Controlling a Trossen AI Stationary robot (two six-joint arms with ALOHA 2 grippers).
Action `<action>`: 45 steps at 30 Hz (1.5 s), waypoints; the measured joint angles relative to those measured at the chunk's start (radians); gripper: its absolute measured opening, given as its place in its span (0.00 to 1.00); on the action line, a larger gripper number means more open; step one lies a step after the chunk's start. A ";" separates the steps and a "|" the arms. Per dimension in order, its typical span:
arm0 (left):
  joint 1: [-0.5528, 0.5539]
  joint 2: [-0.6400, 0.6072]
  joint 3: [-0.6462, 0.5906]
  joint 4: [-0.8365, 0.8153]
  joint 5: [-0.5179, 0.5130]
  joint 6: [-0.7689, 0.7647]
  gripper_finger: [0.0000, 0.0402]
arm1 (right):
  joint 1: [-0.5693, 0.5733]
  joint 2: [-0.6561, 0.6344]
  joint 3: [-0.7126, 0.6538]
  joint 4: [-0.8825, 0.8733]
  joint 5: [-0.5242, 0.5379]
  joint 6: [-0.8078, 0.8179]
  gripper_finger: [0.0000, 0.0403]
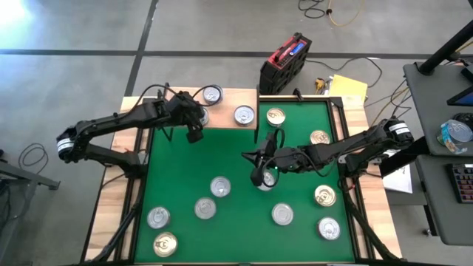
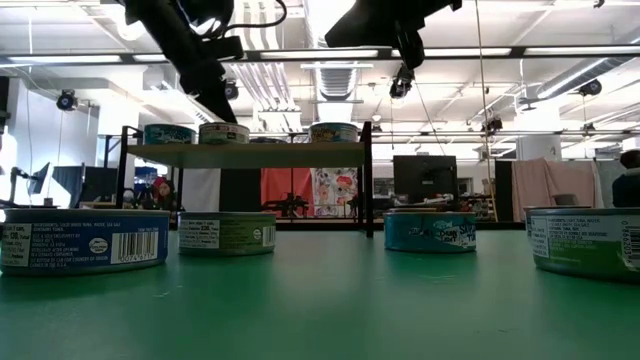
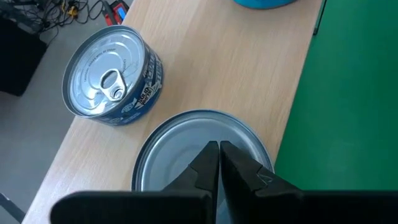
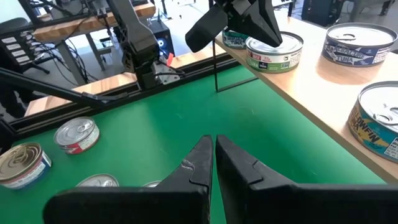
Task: Stack canned seafood by type on shelf
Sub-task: Put the bottom right white tuna can on the shelf
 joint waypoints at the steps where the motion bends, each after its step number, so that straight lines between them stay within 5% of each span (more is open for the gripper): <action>1: 0.000 0.000 0.000 0.000 0.000 0.000 0.00 | 0.000 0.000 0.000 0.000 0.000 0.000 0.03; 45: 0.003 0.000 -0.003 -0.021 -0.061 -0.001 0.00 | 0.000 0.000 0.000 0.000 -0.002 -0.001 0.03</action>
